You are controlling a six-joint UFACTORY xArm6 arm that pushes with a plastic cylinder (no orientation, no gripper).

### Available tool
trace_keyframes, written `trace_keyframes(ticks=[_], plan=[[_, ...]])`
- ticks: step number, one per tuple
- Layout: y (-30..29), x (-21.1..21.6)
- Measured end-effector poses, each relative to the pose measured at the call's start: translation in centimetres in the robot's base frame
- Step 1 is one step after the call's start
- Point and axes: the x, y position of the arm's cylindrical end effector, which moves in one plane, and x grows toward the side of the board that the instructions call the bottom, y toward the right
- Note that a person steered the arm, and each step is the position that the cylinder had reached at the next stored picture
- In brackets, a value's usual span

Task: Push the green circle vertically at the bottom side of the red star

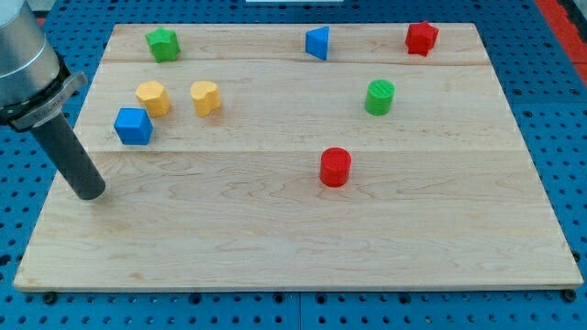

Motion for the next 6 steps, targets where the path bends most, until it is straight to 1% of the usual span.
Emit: trace_keyframes(ticks=[2,3,4,5,6], plan=[[-0.9,-0.3],[-5.3,-3.3],[-6.6,-7.8],[-5.2,-12.0],[-1.9,-15.5]])
